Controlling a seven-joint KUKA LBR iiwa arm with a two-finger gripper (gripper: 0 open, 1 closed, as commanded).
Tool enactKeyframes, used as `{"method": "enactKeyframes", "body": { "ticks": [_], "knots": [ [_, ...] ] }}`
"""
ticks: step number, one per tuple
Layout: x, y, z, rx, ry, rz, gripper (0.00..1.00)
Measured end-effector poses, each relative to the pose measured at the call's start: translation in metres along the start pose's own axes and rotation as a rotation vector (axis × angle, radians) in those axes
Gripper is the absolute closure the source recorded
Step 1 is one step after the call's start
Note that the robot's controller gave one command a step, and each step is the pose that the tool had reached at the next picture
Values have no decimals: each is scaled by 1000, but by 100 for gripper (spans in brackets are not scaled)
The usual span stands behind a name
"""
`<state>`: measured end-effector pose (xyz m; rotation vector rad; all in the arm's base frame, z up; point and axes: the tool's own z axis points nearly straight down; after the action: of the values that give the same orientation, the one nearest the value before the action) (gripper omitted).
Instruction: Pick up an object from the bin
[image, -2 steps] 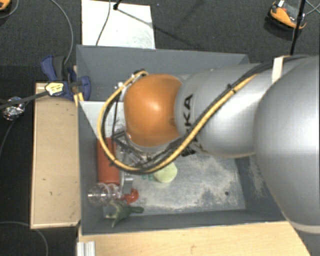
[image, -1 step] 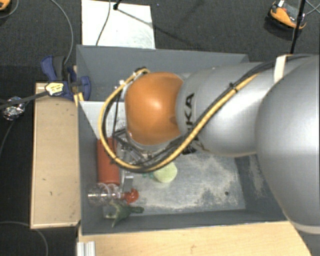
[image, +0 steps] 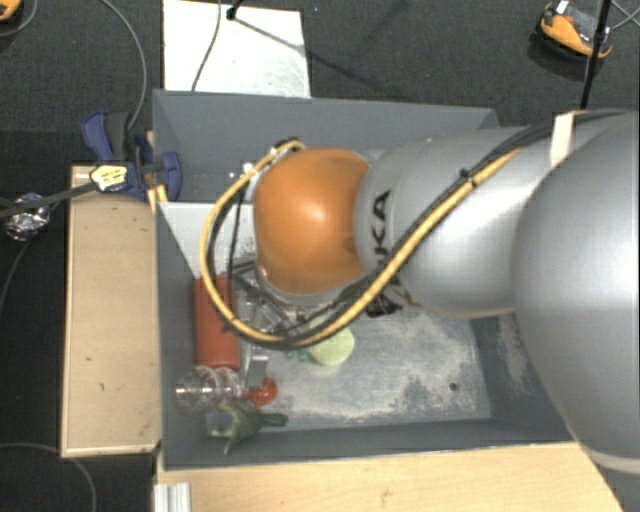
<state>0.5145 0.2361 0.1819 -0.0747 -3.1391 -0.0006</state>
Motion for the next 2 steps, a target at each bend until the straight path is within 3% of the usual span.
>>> {"method": "enactKeyframes", "body": {
  "ticks": [1,2],
  "knots": [
    [7,-1,5,-1,-2,180,0],
    [5,-2,-5,-1,-1,250,0]
  ]
}}
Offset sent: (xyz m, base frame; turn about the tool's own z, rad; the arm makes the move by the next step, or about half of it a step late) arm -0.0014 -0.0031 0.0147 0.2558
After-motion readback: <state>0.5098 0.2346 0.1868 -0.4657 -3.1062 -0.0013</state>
